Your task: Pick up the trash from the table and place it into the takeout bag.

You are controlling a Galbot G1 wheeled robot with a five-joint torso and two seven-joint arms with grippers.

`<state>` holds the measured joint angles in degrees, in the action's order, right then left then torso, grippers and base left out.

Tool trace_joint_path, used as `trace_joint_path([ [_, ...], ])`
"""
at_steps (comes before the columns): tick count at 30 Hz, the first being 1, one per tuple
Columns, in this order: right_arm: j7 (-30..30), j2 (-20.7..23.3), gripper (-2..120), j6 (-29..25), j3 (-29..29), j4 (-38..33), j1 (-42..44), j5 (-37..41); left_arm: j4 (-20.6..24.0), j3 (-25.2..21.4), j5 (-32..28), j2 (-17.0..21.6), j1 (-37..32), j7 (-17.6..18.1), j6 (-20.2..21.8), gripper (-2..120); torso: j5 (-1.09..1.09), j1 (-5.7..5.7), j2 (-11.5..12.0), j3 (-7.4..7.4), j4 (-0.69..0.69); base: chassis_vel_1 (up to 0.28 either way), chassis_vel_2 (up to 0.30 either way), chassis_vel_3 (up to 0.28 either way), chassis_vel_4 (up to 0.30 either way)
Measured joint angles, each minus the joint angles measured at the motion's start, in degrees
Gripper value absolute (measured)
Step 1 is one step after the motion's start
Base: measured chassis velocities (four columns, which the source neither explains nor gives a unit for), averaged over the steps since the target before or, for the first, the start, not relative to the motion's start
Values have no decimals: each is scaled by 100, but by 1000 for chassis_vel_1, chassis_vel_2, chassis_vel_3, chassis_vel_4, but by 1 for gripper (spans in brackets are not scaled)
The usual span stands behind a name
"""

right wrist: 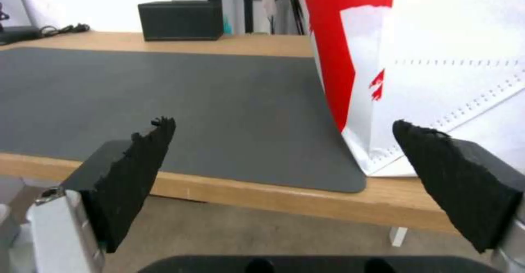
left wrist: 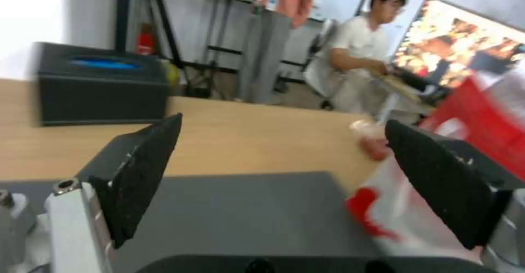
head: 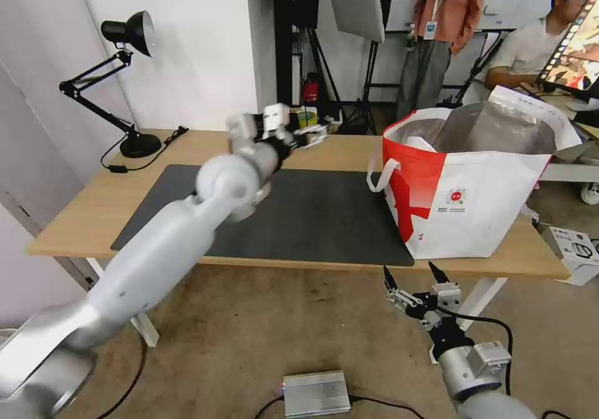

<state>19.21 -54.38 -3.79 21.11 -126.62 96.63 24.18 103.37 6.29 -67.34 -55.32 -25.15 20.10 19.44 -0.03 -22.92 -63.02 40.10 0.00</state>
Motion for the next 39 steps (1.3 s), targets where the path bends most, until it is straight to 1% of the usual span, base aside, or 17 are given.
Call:
trace_joint_path([
  [3, 1, 0, 100, 0, 0, 0, 0, 0, 292, -554, 471, 407, -814, -300, -155, 100, 0, 1, 0, 0, 2, 0, 0, 0, 0],
  [4, 1, 0, 100, 0, 0, 0, 0, 0, 292, -554, 471, 407, -814, -300, -155, 100, 0, 1, 0, 0, 2, 0, 0, 0, 0],
  [7, 1, 0, 100, 0, 0, 0, 0, 0, 512, -967, 975, 762, -1483, -530, -536, 100, 0, 1, 0, 0, 1, 0, 0, 0, 0],
  [8, 1, 0, 100, 0, 0, 0, 0, 0, 512, -967, 975, 762, -1483, -530, -536, 100, 0, 1, 0, 0, 1, 0, 0, 0, 0],
  [11, 0, 0, 100, 0, -1, 0, 0, 0, 648, -1392, 1443, 1085, -2152, -721, -873, 100, 3, 1, -1, 0, -1, 0, 0, 0, 0],
  [12, 0, 0, 100, 0, -1, 0, 0, 0, 648, -1392, 1443, 1085, -2152, -721, -873, 100, 3, 1, -1, 0, -1, 0, 0, 0, 0],
  [14, 0, 0, 100, 0, -1, 0, 0, 0, 700, -1764, 1797, 1192, -2728, -931, -1071, 100, 2, 1, -1, 0, 0, 0, 0, 0, 0],
  [16, 1, 0, 100, 0, -1, 0, 0, 0, 724, -1878, 1846, 1205, -2891, -967, -1097, 100, 1, 0, -1, 0, 1, 0, 0, 0, 0],
  [18, 1, 0, 100, 0, 0, 0, 0, 0, 818, -2236, 1933, 1230, -3385, -994, -1123, 100, 2, 1, -1, 0, 0, 0, 0, 0, 0],
  [19, 1, 0, 100, 0, -1, 0, 0, 0, 876, -2373, 1947, 1238, -3555, -935, -1103, 100, 2, 1, -1, 0, 0, 0, 0, 0, 0],
  [20, 1, 0, 100, 0, -1, 0, 0, 0, 876, -2373, 1947, 1238, -3555, -935, -1103, 100, 2, 1, -1, 0, 0, 0, 0, 0, 0],
  [22, 1, 0, 100, 0, -1, 0, 0, 0, 1008, -2773, 2001, 1255, -3966, -817, -1043, 100, 3, 0, -1, 0, -1, 0, 0, 0, 0],
  [24, 1, 0, 100, 0, -1, 0, 0, 0, 1044, -2899, 2038, 1255, -4104, -799, -1028, 100, 4, 0, -1, 0, 0, 0, 0, 0, 0],
  [26, 2, 0, 100, 0, -1, 0, 0, 0, 1123, -3198, 2171, 1186, -4519, -727, -1018, 100, 3, 1, -1, 0, 1, 0, 0, 0, 0],
  [29, 1, 0, 100, 0, -1, 0, 0, 0, 1127, -3255, 2227, 1079, -4699, -663, -1017, 100, 3, 1, -1, 0, 1, 0, 0, 0, 0],
  [31, 2, 0, 100, 0, 0, 0, 0, 0, 1131, -3318, 2292, 959, -4922, -628, -1017, 100, 3, 0, -1, 0, -2, 0, 0, 0, 0],
  [39, 2, 0, 100, 0, -1, 0, 0, 0, 1192, -3682, 2472, 807, -5602, -613, -1011, 100, 3, 1, -1, 0, 1, 0, 0, 0, 0],
])
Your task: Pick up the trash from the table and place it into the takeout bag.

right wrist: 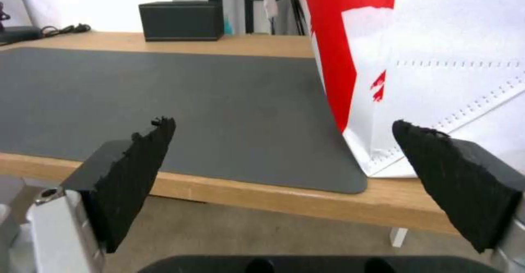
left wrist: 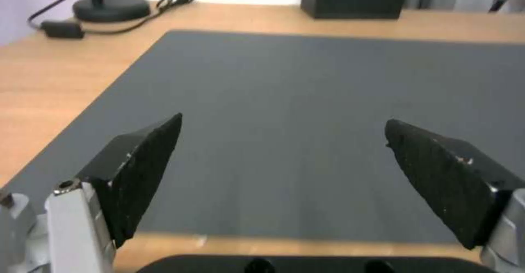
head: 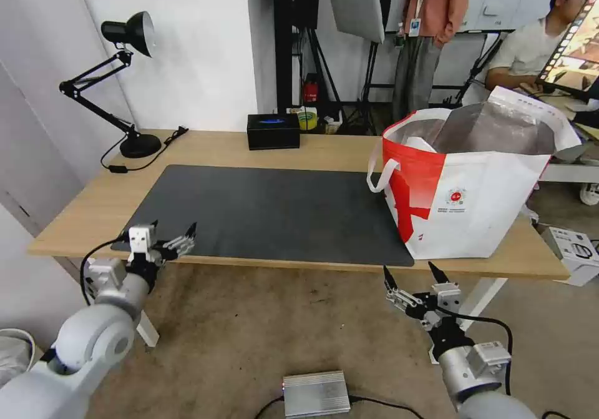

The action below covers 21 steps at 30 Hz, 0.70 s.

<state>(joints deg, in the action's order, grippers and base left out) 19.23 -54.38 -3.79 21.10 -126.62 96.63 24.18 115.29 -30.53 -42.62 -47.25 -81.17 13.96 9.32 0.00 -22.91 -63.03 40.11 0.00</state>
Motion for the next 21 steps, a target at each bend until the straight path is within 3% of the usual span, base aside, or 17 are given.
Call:
trace_joint_path([
  [21, 0, 0, 100, 0, 0, 0, 0, 0, 278, -299, -175, -118, -401, 170, 414, 100, 0, 0, 0, 0, -1, 0, 0, 0, 0],
])
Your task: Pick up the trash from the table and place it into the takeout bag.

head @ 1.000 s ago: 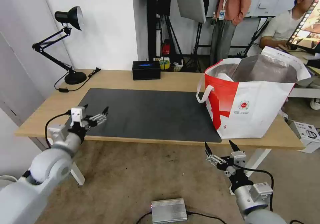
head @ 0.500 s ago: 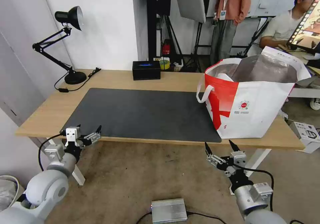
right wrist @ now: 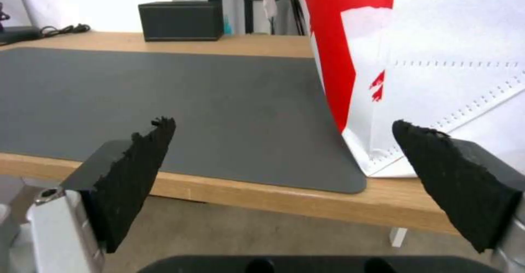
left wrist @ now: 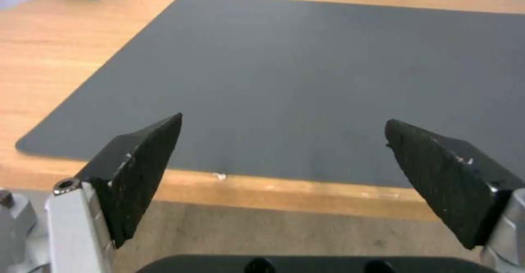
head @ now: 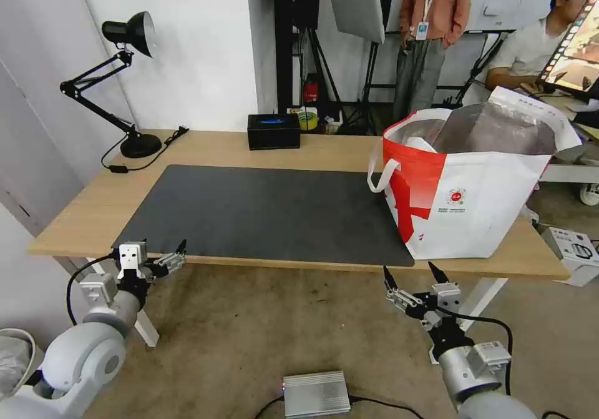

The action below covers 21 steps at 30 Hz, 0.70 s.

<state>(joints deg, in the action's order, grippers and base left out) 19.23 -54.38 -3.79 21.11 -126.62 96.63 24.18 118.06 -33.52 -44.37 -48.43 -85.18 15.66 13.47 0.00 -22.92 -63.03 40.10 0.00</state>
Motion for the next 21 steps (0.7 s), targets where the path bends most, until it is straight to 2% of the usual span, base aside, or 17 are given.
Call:
trace_joint_path([
  [21, 0, 0, 100, 0, 0, 0, 0, 0, 30, -12, -26, -37, -91, 42, -15, 100, 0, 0, 1, 0, 0, 0, 0, 0, 0],
])
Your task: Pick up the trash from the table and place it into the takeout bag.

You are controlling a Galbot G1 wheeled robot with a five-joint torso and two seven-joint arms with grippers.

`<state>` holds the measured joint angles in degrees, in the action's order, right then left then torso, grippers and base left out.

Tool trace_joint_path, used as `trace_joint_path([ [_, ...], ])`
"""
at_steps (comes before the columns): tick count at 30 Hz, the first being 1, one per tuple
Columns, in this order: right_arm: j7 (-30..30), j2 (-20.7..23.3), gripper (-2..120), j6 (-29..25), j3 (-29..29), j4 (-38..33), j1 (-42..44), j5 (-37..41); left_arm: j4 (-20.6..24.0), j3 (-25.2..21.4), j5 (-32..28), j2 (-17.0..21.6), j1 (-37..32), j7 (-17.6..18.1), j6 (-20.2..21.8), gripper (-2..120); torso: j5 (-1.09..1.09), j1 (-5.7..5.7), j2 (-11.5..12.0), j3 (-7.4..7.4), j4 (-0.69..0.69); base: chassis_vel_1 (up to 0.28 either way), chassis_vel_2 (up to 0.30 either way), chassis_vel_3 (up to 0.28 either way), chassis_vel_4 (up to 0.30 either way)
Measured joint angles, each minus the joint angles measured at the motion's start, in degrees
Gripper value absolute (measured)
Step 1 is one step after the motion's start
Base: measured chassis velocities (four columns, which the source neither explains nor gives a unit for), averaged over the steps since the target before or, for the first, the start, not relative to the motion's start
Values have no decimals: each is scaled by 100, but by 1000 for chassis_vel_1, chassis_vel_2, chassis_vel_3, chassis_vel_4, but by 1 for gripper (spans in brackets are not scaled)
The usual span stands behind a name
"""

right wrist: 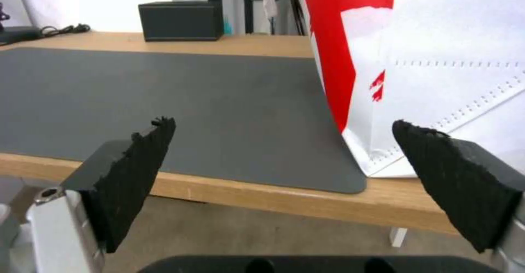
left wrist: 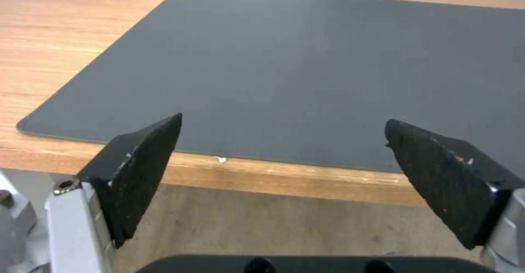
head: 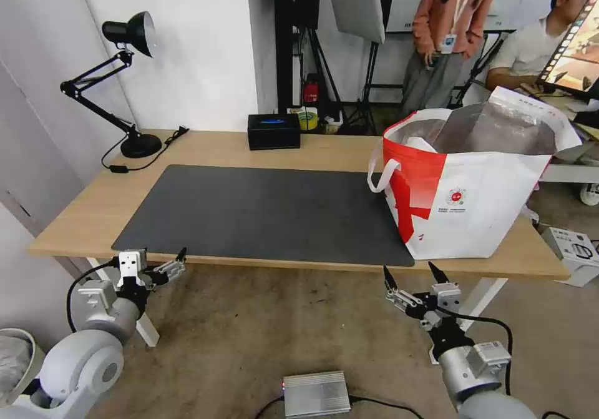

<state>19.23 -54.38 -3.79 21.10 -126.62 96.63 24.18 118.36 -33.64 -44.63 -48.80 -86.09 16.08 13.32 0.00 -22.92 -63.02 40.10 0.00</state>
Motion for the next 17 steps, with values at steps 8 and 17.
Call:
trace_joint_path([
  [8, 0, 0, 100, 0, 0, 0, 0, 0, 0, 1, 0, 2, 3, 0, -4, 100, 0, 0, 0, 0, 0, 0, 0, 0, 0],
  [17, 0, 0, 100, 0, 0, 0, 0, 0, -1, 4, 0, 4, 5, 0, -6, 100, 0, 0, 0, 0, 0, 0, 0, 0, 0],
])
